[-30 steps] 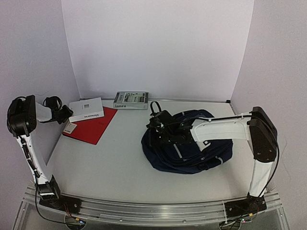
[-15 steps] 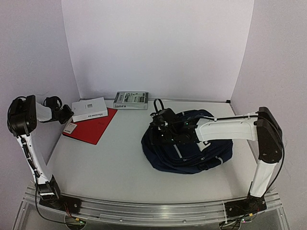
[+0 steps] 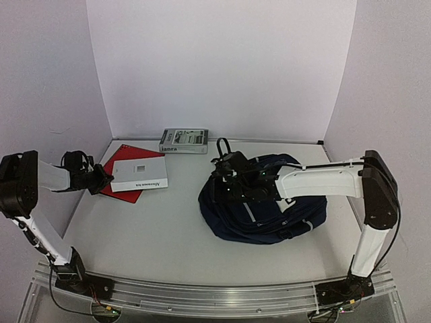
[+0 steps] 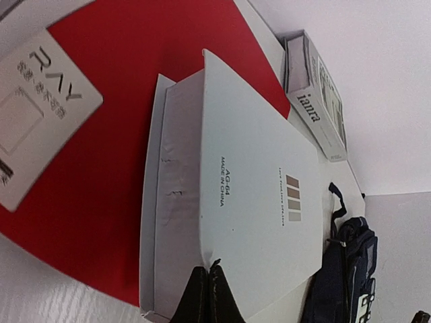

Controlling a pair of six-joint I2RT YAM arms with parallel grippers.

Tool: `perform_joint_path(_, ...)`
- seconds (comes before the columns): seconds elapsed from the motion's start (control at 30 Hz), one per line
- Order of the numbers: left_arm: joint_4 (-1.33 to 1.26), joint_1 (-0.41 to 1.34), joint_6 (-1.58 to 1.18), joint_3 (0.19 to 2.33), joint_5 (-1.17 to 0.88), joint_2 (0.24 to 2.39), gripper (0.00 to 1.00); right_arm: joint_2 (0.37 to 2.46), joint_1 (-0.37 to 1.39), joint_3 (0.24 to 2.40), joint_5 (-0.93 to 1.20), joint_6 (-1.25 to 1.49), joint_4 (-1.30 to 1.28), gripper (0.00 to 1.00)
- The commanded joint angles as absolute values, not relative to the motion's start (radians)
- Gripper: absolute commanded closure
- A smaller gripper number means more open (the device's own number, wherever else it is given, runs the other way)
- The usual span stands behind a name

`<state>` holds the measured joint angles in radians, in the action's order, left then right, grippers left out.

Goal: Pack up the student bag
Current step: Adjust the book at the center of the board.

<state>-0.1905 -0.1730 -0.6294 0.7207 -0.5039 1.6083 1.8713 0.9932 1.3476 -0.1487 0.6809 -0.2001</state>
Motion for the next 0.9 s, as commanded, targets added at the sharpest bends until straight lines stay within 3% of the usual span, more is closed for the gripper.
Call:
perform_joint_path(0.0,-0.085,-0.133,-0.602,0.604,-0.537,1.483,1.0,1.835,0.991,1.355,-0.134,0.672,-0.17,0.92)
perform_joint_path(0.3,-0.038,-0.047,-0.678,0.406,-0.652,1.233,1.0,1.846,0.991,1.369,-0.021,0.688,-0.089,0.89)
perform_joint_path(0.5,0.072,-0.044,-0.715,0.382,-0.711,0.996,1.0,1.859,0.99,1.344,0.078,0.723,-0.025,0.84)
perform_joint_path(0.7,0.073,-0.043,-0.781,0.388,-0.772,0.933,1.0,1.872,0.978,1.301,0.171,0.792,0.074,0.53)
perform_joint_path(0.87,0.051,-0.044,-0.809,0.39,-0.816,0.925,1.0,1.894,0.969,1.257,0.237,0.854,0.166,0.38)
